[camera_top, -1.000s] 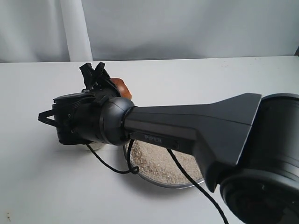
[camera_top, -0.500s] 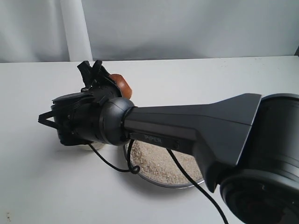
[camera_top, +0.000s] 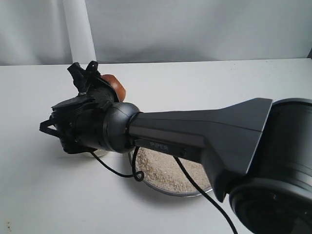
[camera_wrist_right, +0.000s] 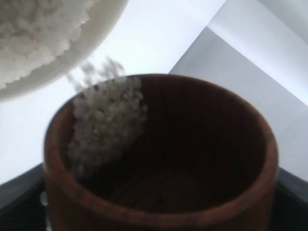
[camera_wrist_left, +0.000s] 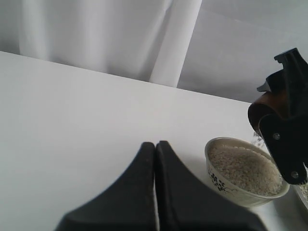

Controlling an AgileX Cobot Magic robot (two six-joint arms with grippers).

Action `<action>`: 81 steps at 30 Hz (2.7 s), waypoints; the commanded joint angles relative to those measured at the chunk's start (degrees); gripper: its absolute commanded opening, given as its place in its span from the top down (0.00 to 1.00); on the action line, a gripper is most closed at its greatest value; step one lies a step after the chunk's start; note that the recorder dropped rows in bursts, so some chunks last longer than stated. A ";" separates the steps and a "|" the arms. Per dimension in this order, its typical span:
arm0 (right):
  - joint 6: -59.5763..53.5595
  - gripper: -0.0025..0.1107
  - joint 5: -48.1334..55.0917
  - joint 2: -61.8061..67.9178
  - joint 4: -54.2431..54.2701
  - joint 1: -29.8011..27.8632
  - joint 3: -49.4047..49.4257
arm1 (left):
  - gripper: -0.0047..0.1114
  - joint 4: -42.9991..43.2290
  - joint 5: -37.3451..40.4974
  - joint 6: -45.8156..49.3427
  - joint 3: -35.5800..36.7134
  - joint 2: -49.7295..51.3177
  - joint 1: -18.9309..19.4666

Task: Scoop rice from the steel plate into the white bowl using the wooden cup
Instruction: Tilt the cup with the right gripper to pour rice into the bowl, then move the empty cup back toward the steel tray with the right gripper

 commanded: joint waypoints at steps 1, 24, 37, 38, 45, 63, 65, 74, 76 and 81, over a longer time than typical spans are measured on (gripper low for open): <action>3.11 0.98 -1.26 -0.56 -5.12 0.03 -0.44 | 0.96 -0.19 0.08 -0.19 -0.04 -0.14 -0.35; 1.81 0.98 -0.04 -0.56 -2.38 1.68 -0.44 | 0.96 -0.19 0.08 -0.19 -0.04 -0.14 -0.35; -1.89 0.98 2.49 -0.67 -9.40 2.06 -0.44 | 0.96 -0.19 0.08 -0.19 -0.04 -0.14 -0.35; -2.12 0.98 2.58 -0.67 -9.39 2.32 -0.44 | 0.96 -0.19 0.08 -0.19 -0.04 -0.14 -0.35; -2.93 0.98 3.19 -0.67 -9.07 2.42 -0.44 | 0.96 -0.19 0.08 -0.19 -0.04 -0.14 -0.35; 0.05 0.98 9.68 -21.38 38.31 -5.10 -0.44 | 0.96 -0.19 0.08 -0.19 -0.04 -0.14 -0.35; -1.86 0.98 14.60 -21.20 39.91 -5.24 -0.44 | 0.96 -0.19 0.08 -0.19 -0.04 -0.14 -0.35; -4.66 0.98 14.77 -20.80 55.18 -6.31 -0.33 | 0.96 -0.19 0.08 -0.19 -0.04 -0.14 -0.35; -4.49 0.98 14.38 -20.67 56.16 -6.31 -0.33 | 0.96 -0.19 0.08 -0.19 -0.04 -0.14 -0.35; -3.57 0.98 14.74 -18.23 56.45 -6.31 0.25 | 0.96 -0.19 0.08 -0.19 -0.04 -0.14 -0.35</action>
